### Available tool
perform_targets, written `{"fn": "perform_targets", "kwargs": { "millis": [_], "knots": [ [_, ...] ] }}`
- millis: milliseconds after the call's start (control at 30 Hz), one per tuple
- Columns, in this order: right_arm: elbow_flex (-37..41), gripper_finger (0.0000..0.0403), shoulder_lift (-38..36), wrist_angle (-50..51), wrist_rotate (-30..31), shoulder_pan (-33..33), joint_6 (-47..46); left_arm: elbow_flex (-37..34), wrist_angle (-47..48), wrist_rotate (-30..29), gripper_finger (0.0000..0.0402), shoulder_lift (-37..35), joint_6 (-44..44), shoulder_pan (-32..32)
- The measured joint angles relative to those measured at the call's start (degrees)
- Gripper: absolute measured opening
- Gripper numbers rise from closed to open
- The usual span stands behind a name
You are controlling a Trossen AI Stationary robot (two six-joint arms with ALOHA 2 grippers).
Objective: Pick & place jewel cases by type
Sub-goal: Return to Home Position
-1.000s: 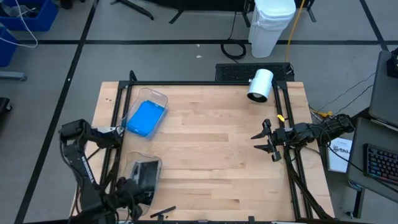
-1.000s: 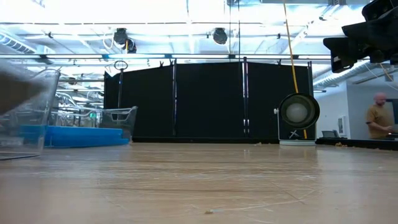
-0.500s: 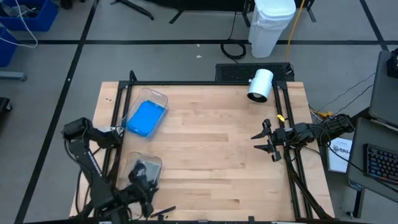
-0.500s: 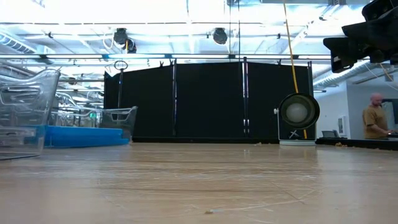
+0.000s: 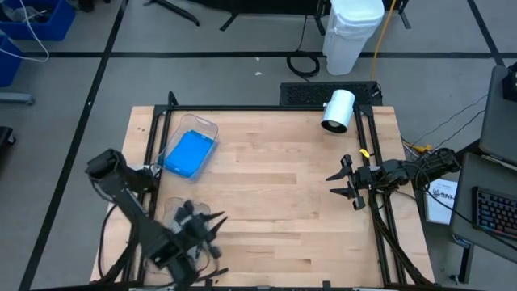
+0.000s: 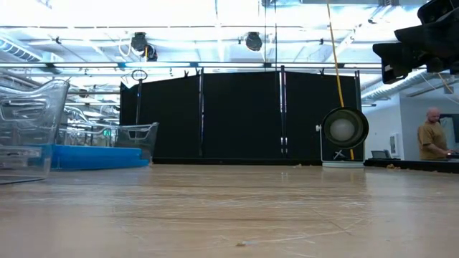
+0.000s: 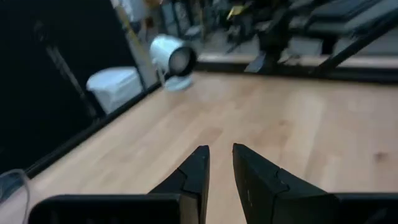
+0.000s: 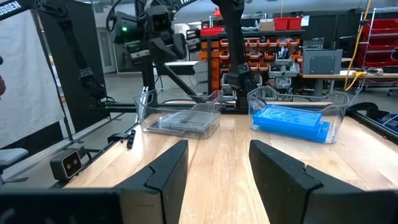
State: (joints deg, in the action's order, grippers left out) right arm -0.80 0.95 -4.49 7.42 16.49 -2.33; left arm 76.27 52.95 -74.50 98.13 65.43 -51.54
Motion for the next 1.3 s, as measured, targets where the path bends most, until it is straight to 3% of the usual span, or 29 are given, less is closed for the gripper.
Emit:
{"fn": "perform_targets", "kwargs": {
  "millis": [167, 267, 400, 533, 633, 733, 800, 900, 1133, 1300],
  "knots": [
    [0.0, 0.0164, 0.0, 0.0, 0.0, 0.0, 0.0, -2.6, -3.5, 7.9, 0.0079, 0.0, -6.3, 8.1],
    [-0.1, 0.0164, 0.0, 0.0, 0.0, 0.0, 0.0, -6.8, -6.0, 9.7, 0.0079, -1.9, -9.3, 12.0],
    [-0.1, 0.0164, 0.0, 0.0, 0.0, 0.0, 0.0, -17.8, -13.4, 10.1, 0.0079, -9.9, -10.5, 15.6],
    [-0.1, 0.0164, 0.0, -0.1, 0.0, 0.0, 0.0, -32.7, -31.7, 12.6, 0.0079, -22.9, -18.3, 17.8],
    [-0.1, 0.0164, 0.0, 0.0, 0.0, 0.0, 0.0, -43.5, -51.6, 21.1, 0.0079, -32.7, -31.9, 20.3],
    [-0.1, 0.0164, 0.0, 0.0, 0.0, 0.0, 0.0, -53.0, -72.5, 35.9, 0.0079, -40.2, -47.3, 24.8],
    [0.0, 0.0164, 0.0, 0.0, 0.0, 0.0, 0.0, -57.8, -81.5, 45.2, 0.0079, -44.2, -53.1, 28.4],
    [0.0, 0.0164, 0.0, -0.1, 0.0, 0.0, 0.0, -62.4, -83.7, 53.3, 0.0079, -50.0, -55.1, 33.2],
    [0.0, 0.0164, 0.0, 0.0, 0.0, 0.0, 0.0, -70.4, -82.6, 64.2, 0.0079, -62.4, -57.6, 40.4],
    [0.0, 0.0164, 0.0, 0.0, 0.0, 0.0, 0.0, -75.1, -79.0, 64.9, 0.0079, -72.3, -58.8, 43.3]
  ]
}}
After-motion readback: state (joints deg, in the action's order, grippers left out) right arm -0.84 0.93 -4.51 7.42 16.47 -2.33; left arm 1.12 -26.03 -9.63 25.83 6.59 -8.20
